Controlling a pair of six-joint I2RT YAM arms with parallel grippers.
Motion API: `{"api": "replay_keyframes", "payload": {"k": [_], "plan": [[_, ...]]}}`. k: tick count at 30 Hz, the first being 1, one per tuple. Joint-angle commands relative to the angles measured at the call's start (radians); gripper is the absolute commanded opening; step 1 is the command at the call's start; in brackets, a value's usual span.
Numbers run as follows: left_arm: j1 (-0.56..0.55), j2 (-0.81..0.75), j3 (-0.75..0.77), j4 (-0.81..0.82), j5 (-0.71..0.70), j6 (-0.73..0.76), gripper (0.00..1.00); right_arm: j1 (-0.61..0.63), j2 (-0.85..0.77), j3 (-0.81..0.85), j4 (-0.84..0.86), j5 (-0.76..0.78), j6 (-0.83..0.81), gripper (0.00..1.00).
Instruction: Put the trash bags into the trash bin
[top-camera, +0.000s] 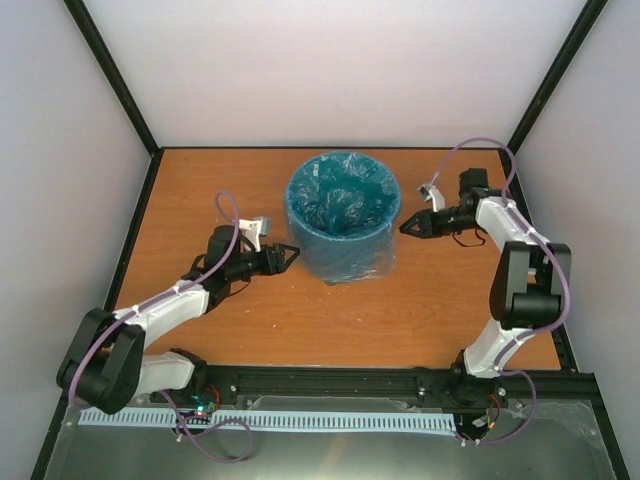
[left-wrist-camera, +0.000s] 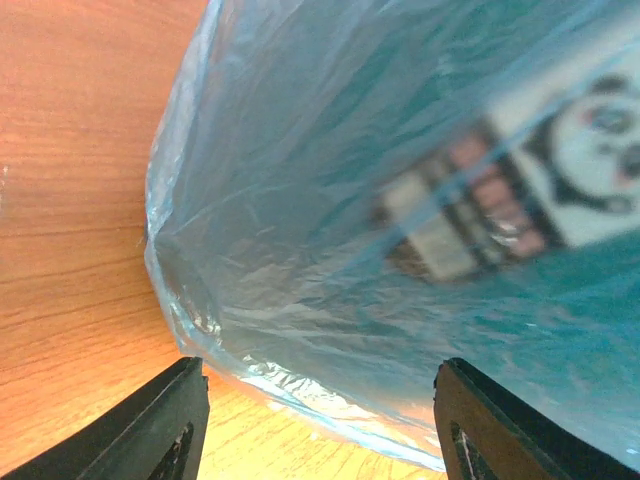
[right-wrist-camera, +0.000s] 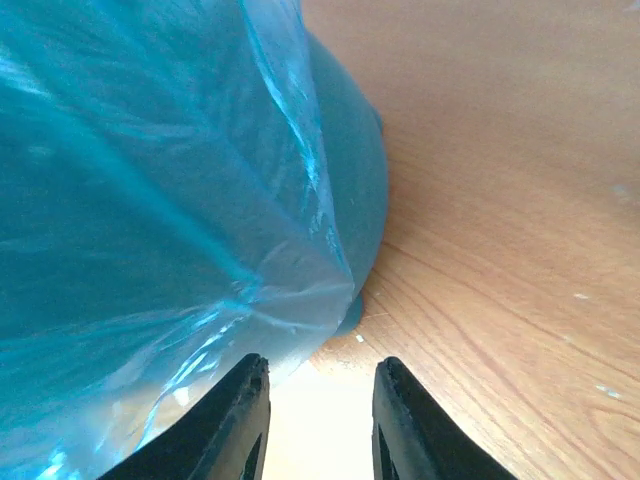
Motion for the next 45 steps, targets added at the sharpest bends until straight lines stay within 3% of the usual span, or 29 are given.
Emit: {"api": "replay_keyframes", "payload": {"k": [1, 6, 11, 20, 26, 34, 45], "plan": [[0.011, -0.075, 0.027, -0.065, -0.030, 0.047, 0.63, -0.054, -0.101, 0.004, -0.053, 0.052, -0.017, 0.31], [0.039, -0.164, -0.015, -0.106, -0.085, 0.017, 0.66, -0.114, -0.164, 0.097, -0.168, 0.066, -0.071, 0.34], [0.121, -0.170, -0.019, -0.063, -0.068, -0.020, 0.67, -0.114, -0.295, 0.118, -0.114, 0.131, -0.063, 0.44], [0.169, 0.103, 0.158, 0.046, -0.041, -0.083, 0.66, -0.090, -0.466, 0.159, -0.075, 0.139, -0.063, 0.59], [0.167, 0.243, 0.245, 0.161, 0.046, -0.087, 0.65, -0.049, -0.514, 0.234, -0.152, 0.153, -0.082, 0.66], [0.057, 0.351, 0.349, 0.146, 0.124, -0.020, 0.63, 0.033, -0.551, 0.282, -0.206, 0.196, -0.117, 0.68], [-0.099, 0.289, 0.318, 0.078, 0.116, 0.096, 0.59, 0.158, -0.482, 0.323, -0.292, 0.285, -0.215, 0.64]]}}
